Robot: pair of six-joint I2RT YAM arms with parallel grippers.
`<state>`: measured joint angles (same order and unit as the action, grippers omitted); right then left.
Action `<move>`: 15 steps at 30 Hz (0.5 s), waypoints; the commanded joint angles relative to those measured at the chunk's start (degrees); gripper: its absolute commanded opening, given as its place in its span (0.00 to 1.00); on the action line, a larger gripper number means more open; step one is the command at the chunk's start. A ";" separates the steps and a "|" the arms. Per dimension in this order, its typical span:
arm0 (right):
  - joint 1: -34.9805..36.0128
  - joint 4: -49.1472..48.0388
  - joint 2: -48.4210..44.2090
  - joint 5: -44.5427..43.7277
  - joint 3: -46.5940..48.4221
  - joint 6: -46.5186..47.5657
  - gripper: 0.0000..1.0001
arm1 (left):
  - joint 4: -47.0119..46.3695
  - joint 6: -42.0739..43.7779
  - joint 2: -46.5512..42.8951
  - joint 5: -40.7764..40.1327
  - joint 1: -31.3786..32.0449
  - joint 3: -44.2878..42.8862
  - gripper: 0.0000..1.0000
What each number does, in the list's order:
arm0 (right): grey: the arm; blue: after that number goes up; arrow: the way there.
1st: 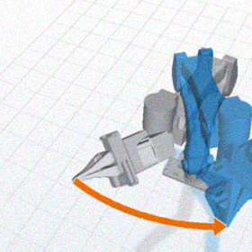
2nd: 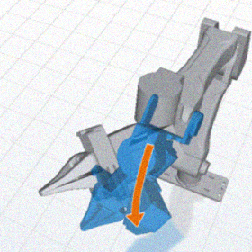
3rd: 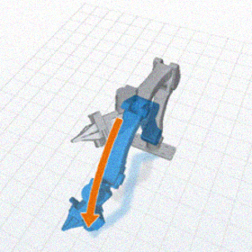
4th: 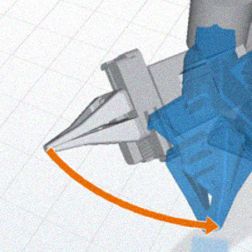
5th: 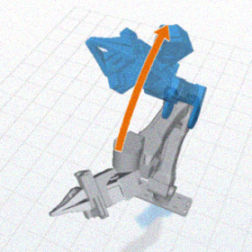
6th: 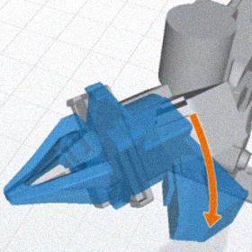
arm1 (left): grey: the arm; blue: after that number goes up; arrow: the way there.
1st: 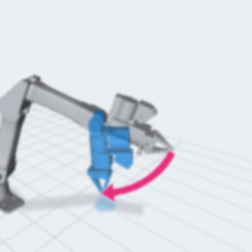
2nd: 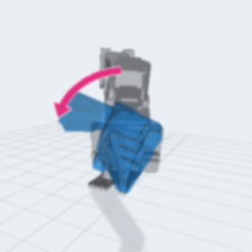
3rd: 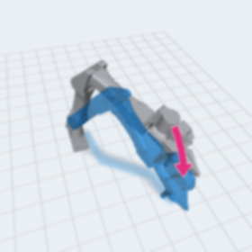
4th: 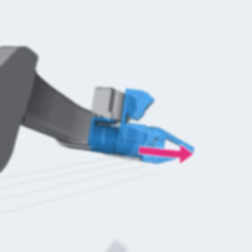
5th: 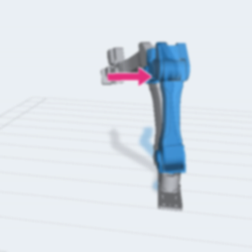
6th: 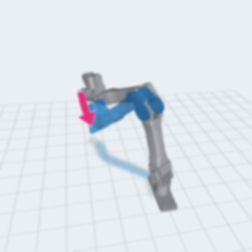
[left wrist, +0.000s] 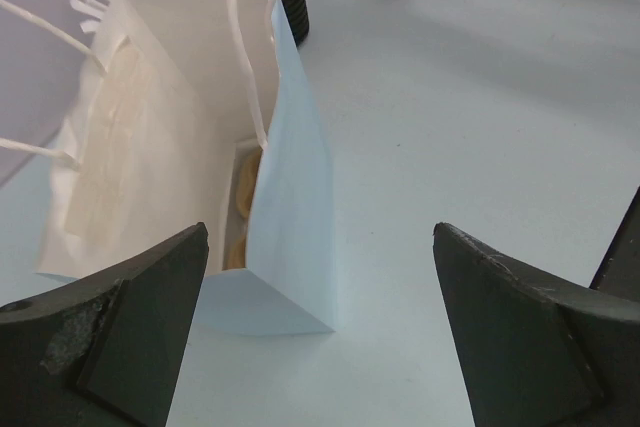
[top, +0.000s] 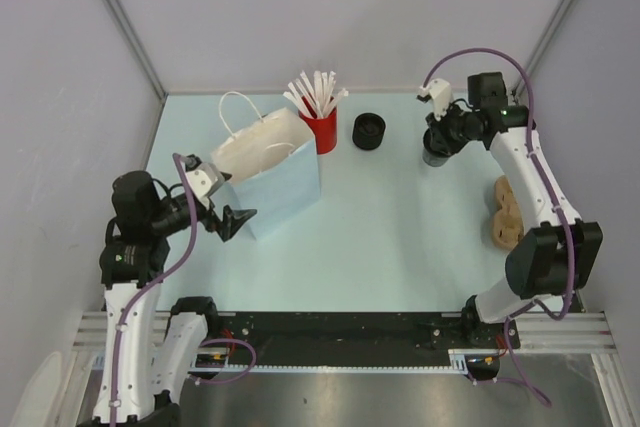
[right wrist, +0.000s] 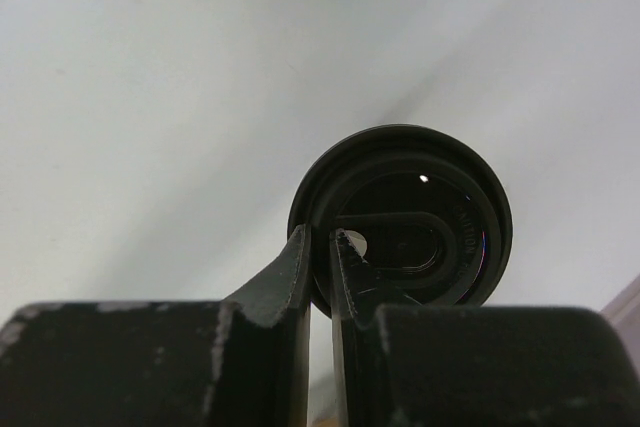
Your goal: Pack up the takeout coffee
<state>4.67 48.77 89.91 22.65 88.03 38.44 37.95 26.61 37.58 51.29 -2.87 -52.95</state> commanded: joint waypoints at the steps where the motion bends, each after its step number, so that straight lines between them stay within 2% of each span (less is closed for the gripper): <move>1: 5.08 2.73 -7.19 -0.52 -1.19 -4.94 0.00 | 1.76 5.19 0.91 1.18 -0.55 -7.86 1.00; 6: 6.41 3.08 -11.76 4.41 -2.68 -8.11 0.00 | 3.35 7.75 3.89 2.76 -0.64 -12.61 0.99; 11: 7.02 2.91 -13.18 8.02 -4.62 -9.96 0.00 | 1.69 9.86 7.06 2.94 0.59 -12.62 1.00; 14: 7.29 2.21 -14.84 8.28 -5.58 -10.05 0.00 | 0.72 10.92 9.61 -0.12 2.34 -11.83 0.99; 15: 7.29 1.51 -15.28 8.46 -6.63 -10.13 0.00 | 0.20 11.09 10.14 -1.96 6.26 -11.39 0.99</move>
<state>11.40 51.40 77.43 28.84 83.15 30.11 40.12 33.80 45.12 51.66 -1.63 -64.62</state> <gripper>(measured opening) 0.125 0.996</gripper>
